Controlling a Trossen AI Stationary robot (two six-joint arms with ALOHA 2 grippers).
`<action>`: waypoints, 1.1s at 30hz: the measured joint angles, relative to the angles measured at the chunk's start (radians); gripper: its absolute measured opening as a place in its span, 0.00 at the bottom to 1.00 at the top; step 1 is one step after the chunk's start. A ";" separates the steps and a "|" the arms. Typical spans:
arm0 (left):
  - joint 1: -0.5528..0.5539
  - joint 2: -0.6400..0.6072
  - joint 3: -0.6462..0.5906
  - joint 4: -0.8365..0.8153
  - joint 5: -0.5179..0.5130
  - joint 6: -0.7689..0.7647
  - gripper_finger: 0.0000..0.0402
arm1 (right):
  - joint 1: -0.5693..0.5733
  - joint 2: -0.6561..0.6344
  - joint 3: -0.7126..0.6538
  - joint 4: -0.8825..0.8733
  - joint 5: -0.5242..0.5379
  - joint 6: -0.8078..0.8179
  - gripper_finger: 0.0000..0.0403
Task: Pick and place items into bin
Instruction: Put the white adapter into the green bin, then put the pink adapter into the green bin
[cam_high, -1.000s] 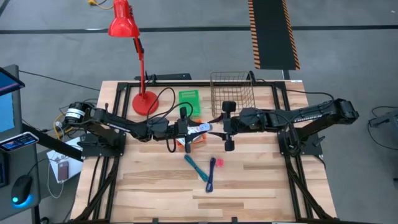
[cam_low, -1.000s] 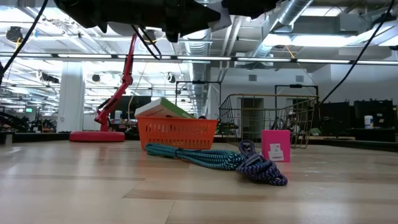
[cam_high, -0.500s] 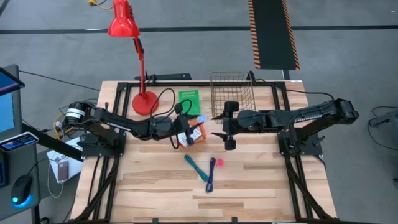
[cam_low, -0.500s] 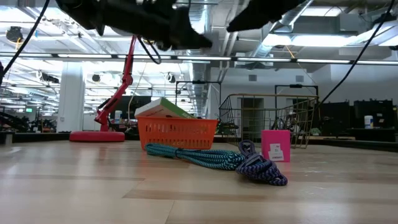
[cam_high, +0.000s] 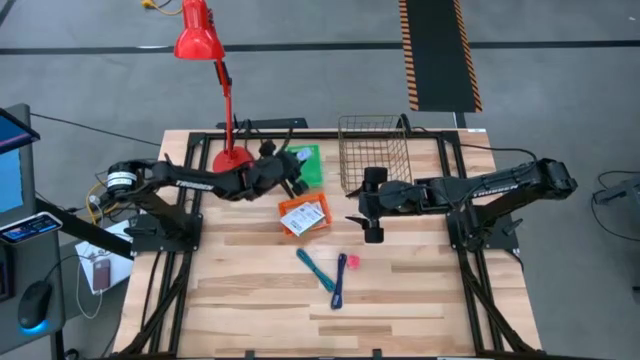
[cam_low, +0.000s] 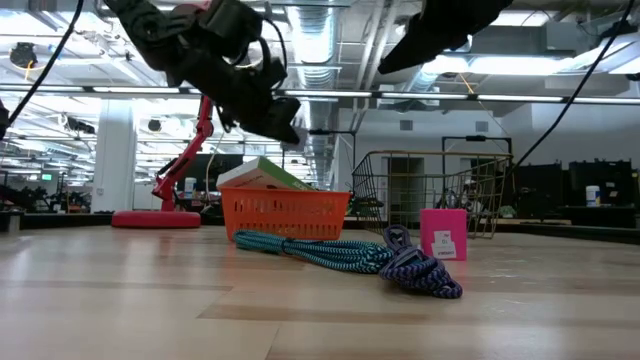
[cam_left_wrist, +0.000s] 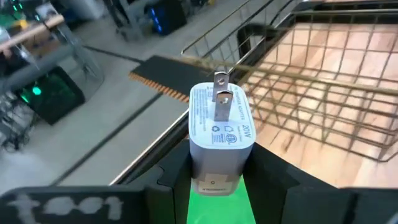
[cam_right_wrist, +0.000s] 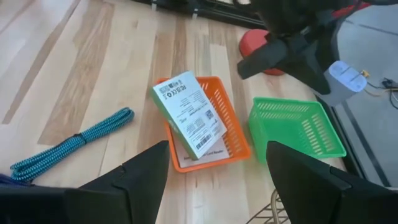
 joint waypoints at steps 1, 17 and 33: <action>0.016 0.000 0.000 -0.004 0.018 -0.008 0.25 | 0.000 0.000 0.000 -0.002 0.000 0.000 0.65; 0.075 0.000 0.000 -0.020 0.149 -0.037 0.41 | 0.000 0.000 0.000 -0.001 0.000 0.001 0.65; 0.028 0.000 0.000 -0.038 0.144 -0.042 0.42 | 0.077 0.000 0.000 -0.092 -0.026 0.046 0.65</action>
